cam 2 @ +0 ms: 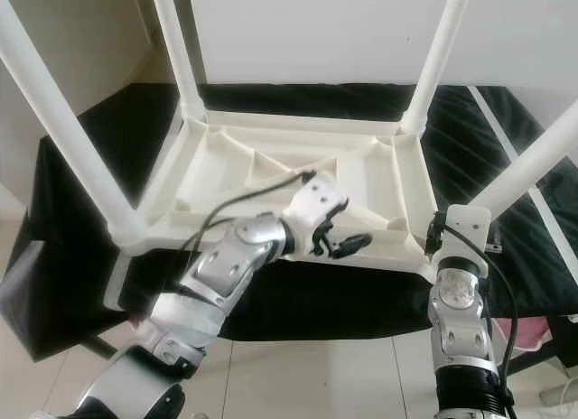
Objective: Building children table
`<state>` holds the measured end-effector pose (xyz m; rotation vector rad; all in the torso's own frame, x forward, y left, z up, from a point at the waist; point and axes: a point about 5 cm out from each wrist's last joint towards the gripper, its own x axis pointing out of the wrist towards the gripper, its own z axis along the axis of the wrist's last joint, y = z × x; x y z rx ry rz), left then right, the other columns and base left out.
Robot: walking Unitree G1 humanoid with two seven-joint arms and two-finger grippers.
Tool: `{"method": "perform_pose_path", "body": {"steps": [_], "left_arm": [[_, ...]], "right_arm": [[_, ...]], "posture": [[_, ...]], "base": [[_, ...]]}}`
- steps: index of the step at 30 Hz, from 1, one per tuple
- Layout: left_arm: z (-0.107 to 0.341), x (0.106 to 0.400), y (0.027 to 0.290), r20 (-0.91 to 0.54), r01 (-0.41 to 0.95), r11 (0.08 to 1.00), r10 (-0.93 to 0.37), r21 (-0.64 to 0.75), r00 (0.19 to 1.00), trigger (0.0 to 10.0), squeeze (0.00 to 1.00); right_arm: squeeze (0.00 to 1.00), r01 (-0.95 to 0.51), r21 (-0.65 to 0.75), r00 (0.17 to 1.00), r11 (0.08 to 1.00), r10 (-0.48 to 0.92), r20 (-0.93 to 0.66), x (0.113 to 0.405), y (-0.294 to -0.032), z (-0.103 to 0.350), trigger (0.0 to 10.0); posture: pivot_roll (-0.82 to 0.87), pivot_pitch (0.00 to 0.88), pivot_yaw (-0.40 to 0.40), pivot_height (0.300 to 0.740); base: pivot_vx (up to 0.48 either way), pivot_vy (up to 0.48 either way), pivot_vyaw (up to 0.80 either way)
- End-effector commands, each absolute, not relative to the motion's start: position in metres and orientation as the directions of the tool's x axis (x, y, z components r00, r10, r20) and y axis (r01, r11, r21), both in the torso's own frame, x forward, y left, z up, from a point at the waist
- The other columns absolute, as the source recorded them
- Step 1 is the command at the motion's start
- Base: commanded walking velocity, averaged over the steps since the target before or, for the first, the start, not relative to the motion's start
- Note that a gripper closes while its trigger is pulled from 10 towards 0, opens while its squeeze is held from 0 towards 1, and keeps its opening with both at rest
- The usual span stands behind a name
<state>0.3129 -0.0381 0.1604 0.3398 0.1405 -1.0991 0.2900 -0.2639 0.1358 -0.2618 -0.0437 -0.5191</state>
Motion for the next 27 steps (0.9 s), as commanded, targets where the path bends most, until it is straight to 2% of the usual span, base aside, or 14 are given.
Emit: {"method": "perform_pose_path", "body": {"steps": [1, 8, 11, 13, 18, 22, 23, 25, 26, 27], "left_arm": [[0.157, 0.326, -0.033, -0.207, 0.668, 0.675, -0.638, 0.313, 0.742, 10.0, 0.0], [0.142, 0.332, -0.025, -0.249, 0.62, 0.691, -0.569, 0.372, 0.783, 10.0, 0.0], [0.135, 0.332, -0.018, -0.294, 0.654, 0.67, -0.584, 0.352, 0.757, 10.0, 0.0], [0.129, 0.33, -0.012, -0.338, 0.696, 0.645, -0.609, 0.316, 0.718, 10.0, 0.0], [0.108, 0.314, 0.013, -0.496, 0.845, 0.47, -0.687, 0.255, 0.531, 10.0, 0.0], [0.103, 0.309, 0.028, -0.544, 0.879, 0.42, -0.695, 0.225, 0.471, 10.0, 0.0], [0.1, 0.299, 0.047, -0.595, 0.924, 0.319, -0.709, 0.21, 0.38, 10.0, 0.0], [0.1, 0.295, 0.052, -0.608, 0.937, 0.283, -0.713, 0.206, 0.349, 10.0, 0.0], [0.102, 0.289, 0.059, -0.614, 0.952, 0.236, -0.727, 0.195, 0.306, 10.0, 0.0], [0.102, 0.289, 0.059, -0.614, 0.952, 0.236, -0.727, 0.195, 0.306, 10.0, 0.0]], "right_arm": [[0.0, 0.506, -0.249, 0.862, 0.826, -0.493, 0.12, 0.289, -0.265, 0.139, 10.0], [0.0, 0.507, -0.249, 0.861, 0.825, -0.495, 0.116, 0.291, -0.266, 0.14, 10.0], [0.0, 0.51, -0.25, 0.86, 0.823, -0.498, 0.115, 0.291, -0.268, 0.141, 10.0], [0.0, 0.512, -0.25, 0.859, 0.822, -0.5, 0.114, 0.291, -0.269, 0.141, 10.0], [0.0, 0.519, -0.259, 0.854, 0.815, -0.508, 0.11, 0.29, -0.274, 0.141, 10.0], [0.0, 0.521, -0.261, 0.853, 0.813, -0.511, 0.108, 0.289, -0.275, 0.141, 10.0], [0.0, 0.521, -0.264, 0.852, 0.811, -0.513, 0.105, 0.289, -0.276, 0.141, 10.0], [0.0, 0.521, -0.266, 0.852, 0.811, -0.513, 0.104, 0.289, -0.276, 0.14, 10.0], [0.0, 0.52, -0.266, 0.853, 0.812, -0.512, 0.103, 0.289, -0.275, 0.14, 10.0], [0.0, 0.52, -0.266, 0.853, 0.812, -0.512, 0.103, 0.289, -0.275, 0.14, 10.0]], "posture": [[-0.09, 0.058, -0.009, 0.74], [-0.09, 0.062, -0.009, 0.74], [-0.09, 0.062, -0.008, 0.74], [-0.09, 0.062, -0.007, 0.74], [-0.09, 0.065, -0.004, 0.74], [-0.09, 0.064, -0.004, 0.74], [-0.09, 0.065, -0.007, 0.74], [-0.09, 0.065, -0.008, 0.74], [-0.08, 0.064, -0.009, 0.74], [-0.08, 0.064, -0.009, 0.74]], "base": [[0.0, 0.0, 0.0], [0.0, 0.0, 0.0], [0.0, 0.0, 0.0], [0.0, 0.0, 0.0], [0.0, 0.0, 0.0], [0.0, 0.0, 0.0], [0.0, 0.0, 0.0], [0.0, 0.0, 0.0], [0.0, 0.0, 0.0], [0.0, 0.0, 0.0]]}}
